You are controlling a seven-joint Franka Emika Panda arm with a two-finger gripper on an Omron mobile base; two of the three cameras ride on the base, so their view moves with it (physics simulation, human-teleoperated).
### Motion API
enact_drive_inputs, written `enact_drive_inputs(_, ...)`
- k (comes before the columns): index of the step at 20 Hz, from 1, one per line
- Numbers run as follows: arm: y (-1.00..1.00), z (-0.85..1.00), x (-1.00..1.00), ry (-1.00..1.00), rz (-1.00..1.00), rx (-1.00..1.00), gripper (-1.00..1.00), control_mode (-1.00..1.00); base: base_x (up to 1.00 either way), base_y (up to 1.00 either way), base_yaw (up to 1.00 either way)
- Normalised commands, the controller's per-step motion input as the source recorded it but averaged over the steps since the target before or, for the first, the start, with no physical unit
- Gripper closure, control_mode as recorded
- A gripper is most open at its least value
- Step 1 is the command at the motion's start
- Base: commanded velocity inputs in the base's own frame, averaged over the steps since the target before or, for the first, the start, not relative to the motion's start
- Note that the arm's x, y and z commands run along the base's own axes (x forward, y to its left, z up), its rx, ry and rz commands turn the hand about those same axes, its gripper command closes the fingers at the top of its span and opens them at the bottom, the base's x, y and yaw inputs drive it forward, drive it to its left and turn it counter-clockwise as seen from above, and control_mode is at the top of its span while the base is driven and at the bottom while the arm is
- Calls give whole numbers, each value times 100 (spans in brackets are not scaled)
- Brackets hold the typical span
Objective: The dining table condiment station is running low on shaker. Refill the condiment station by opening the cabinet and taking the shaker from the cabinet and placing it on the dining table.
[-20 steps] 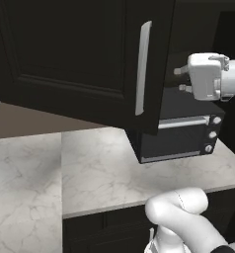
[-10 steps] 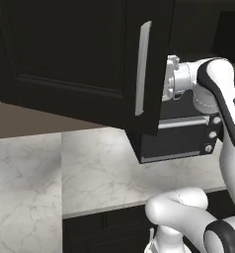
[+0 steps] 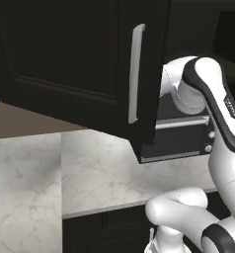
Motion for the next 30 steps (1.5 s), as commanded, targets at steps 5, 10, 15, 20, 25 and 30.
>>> enact_drive_inputs(5,78,0,-90,-24,22,-9,-100,-100,0,0,0)
enact_drive_inputs(10,78,0,-66,-27,15,-9,-100,-100,0,0,0)
enact_drive_inputs(15,83,0,-13,-22,6,-4,-100,-100,0,0,0)
enact_drive_inputs(20,94,0,0,-20,1,-4,-100,-100,0,0,0)
enact_drive_inputs(25,61,0,-8,-27,0,-6,-100,-100,0,0,0)
enact_drive_inputs(30,-69,0,-81,-27,-6,-2,-100,-100,0,0,0)
